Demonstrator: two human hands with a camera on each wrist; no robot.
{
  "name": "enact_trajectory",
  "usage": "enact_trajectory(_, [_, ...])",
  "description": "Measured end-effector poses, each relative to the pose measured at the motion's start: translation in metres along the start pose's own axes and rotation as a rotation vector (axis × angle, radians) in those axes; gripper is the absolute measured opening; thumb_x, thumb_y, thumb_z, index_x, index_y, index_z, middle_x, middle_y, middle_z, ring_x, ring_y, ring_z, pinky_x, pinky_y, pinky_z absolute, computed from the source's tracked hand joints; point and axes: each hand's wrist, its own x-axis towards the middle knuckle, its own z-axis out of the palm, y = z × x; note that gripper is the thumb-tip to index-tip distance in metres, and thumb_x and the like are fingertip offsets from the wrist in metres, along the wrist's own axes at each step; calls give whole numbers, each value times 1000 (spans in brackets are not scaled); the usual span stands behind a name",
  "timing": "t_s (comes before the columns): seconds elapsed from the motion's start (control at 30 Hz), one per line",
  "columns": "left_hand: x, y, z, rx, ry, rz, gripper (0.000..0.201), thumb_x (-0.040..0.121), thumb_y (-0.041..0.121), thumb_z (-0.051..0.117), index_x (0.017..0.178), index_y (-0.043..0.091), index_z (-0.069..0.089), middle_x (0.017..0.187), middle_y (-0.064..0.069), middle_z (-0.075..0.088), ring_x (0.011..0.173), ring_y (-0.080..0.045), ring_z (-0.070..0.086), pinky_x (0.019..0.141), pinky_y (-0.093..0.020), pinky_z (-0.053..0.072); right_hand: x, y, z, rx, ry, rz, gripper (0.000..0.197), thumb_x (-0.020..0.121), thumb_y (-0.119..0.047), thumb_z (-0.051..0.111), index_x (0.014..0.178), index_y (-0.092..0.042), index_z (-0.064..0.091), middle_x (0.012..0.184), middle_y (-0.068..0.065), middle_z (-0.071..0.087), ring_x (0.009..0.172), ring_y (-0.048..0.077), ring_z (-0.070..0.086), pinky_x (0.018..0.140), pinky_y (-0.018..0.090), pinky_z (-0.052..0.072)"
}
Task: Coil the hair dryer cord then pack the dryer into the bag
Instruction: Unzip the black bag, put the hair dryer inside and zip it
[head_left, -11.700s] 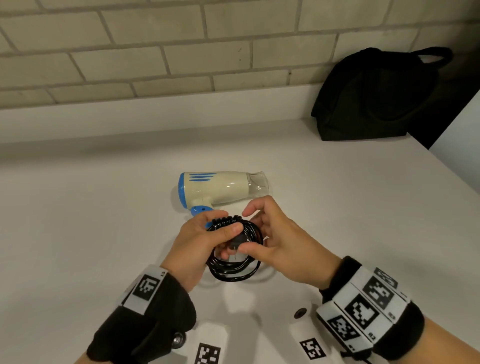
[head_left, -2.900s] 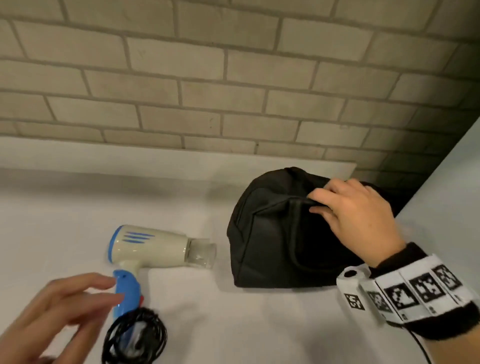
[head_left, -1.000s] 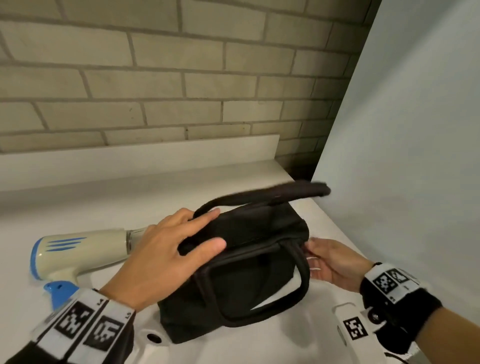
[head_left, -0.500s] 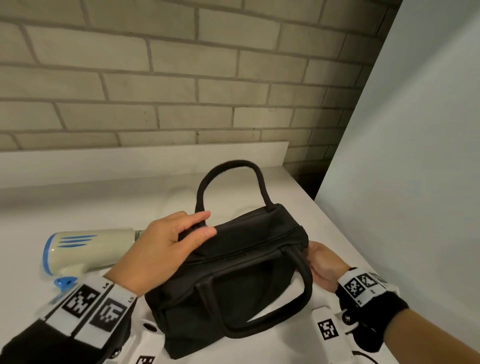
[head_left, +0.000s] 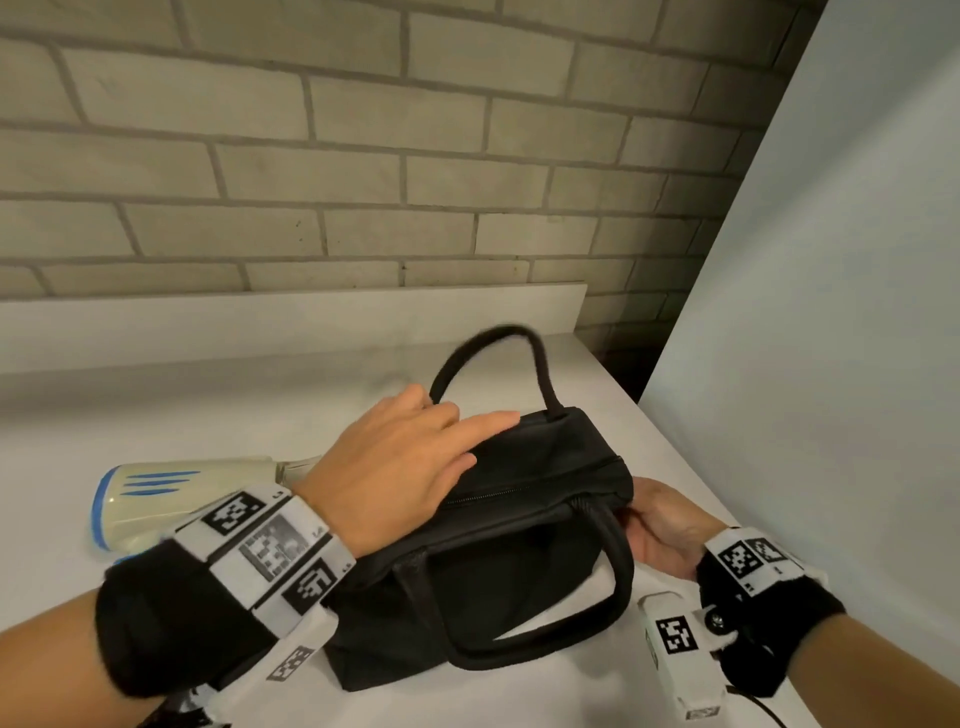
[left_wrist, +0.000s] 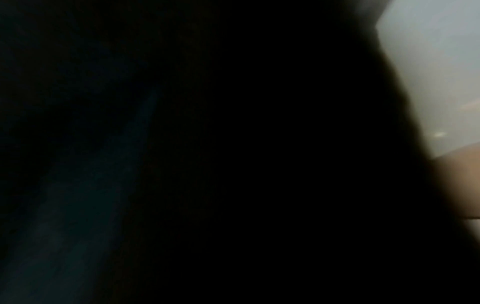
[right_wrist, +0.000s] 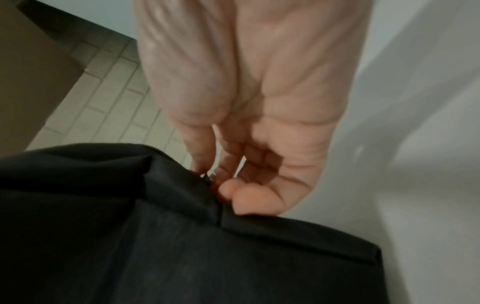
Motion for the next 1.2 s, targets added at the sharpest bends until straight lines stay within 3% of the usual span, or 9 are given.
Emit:
enact_trajectory(0.13, [1,-4,4,-116,-65,42,44,85,48,16,127,51,30,75,10,61,70,-11,55,49,-19,35,-2,2,-3,-33,-80,49,50,56,-12,82,99,2,60,94,22,54,87,35,46,81,43,35])
enact_trajectory(0.3, [-1,-4,7,-130,-61,26,49,79,54,4,126,60,14,90,10,67,81,-14,63,59,-30,46,-6,-7,-5,-129,-146,73,47,42,-14,88,82,1,68,82,18,61,79,29,51,75,38,41])
enact_trajectory(0.5, [-1,-2,8,-148,-69,42,46,82,53,10,126,57,24,92,11,71,80,-13,66,57,-28,46,-9,-5,1,-208,-51,75,4,72,-6,63,73,-2,63,68,12,57,65,21,49,68,36,39])
enact_trajectory(0.6, [-1,-2,9,-139,-52,47,48,82,52,12,127,53,27,98,10,72,80,-16,68,57,-29,47,-8,-9,-1,-249,-5,13,12,78,-3,58,69,-4,67,70,12,59,66,23,51,66,35,40])
enact_trajectory(0.7, [-4,-3,9,-132,-45,22,54,79,54,8,129,51,29,102,8,72,81,-18,67,60,-30,47,-16,-23,-4,-312,43,-56,17,90,-9,49,87,-1,63,83,15,59,62,18,59,56,28,50])
enact_trajectory(0.77, [-6,-4,9,-116,-41,-1,60,75,57,1,131,53,22,108,9,70,87,-16,66,65,-28,46,-28,-37,-3,-309,57,-102,17,91,-14,48,85,-3,60,83,13,62,61,16,64,53,26,54])
enact_trajectory(0.83, [-6,-2,8,-74,-68,-19,57,76,59,0,132,55,15,112,11,67,92,-14,63,69,-26,43,-42,-51,3,-408,80,-182,18,91,-16,49,80,-8,60,86,11,63,71,18,64,62,30,53])
enact_trajectory(1.0, [0,4,4,-57,-70,-110,42,92,46,24,133,54,14,116,7,65,98,-18,60,69,-26,38,-67,-76,33,-1069,246,-516,21,91,-25,50,76,-14,59,73,0,56,68,10,49,60,21,36])
enact_trajectory(1.2, [3,15,6,-68,7,-197,41,93,45,25,132,53,18,106,6,69,91,-18,61,64,-25,34,-83,-80,61,-1323,236,-527,23,86,-36,57,72,-18,61,74,0,63,74,17,59,71,35,48])
